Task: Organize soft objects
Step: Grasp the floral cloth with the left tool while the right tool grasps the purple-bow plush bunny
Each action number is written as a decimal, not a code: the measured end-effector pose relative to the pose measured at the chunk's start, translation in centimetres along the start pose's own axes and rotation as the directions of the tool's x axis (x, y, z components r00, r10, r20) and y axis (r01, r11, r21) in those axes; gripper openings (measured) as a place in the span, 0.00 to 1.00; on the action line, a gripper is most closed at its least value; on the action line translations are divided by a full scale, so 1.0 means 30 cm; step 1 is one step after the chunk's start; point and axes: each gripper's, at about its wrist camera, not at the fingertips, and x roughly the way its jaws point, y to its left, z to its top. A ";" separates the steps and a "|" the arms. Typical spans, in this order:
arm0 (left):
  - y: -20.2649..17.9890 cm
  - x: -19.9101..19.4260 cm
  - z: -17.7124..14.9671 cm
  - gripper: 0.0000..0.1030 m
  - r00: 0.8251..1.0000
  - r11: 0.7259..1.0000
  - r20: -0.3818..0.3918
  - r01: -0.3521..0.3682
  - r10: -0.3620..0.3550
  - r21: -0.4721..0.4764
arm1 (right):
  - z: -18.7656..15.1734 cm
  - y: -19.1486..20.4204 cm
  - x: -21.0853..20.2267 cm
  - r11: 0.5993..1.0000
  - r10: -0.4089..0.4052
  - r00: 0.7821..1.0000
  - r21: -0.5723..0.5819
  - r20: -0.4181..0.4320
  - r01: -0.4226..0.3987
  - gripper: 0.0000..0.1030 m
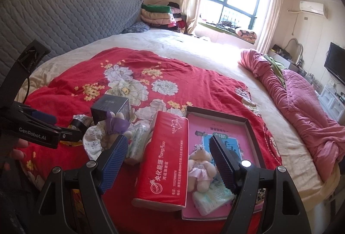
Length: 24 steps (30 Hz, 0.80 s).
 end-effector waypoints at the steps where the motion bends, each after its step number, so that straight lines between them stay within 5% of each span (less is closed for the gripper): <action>1: -0.005 0.017 0.006 0.88 1.000 1.000 -0.010 0.003 -0.003 -0.002 | -0.001 0.006 0.010 1.000 -0.004 1.000 -0.015 -0.006 0.004 0.77; 12: -0.008 0.167 0.067 0.81 0.998 1.000 -0.070 0.004 -0.004 0.000 | 0.009 0.066 0.088 0.988 0.034 0.999 -0.151 -0.030 -0.038 0.77; 17: 0.025 0.208 0.070 0.64 0.992 0.997 -0.100 0.071 -0.075 -0.041 | 0.027 0.103 0.141 0.977 0.063 0.997 -0.203 -0.052 -0.072 0.77; 24: 0.067 0.228 0.073 0.26 0.978 0.980 -0.097 0.174 -0.183 -0.095 | 0.058 0.167 0.241 0.947 0.113 0.986 -0.287 -0.119 -0.143 0.77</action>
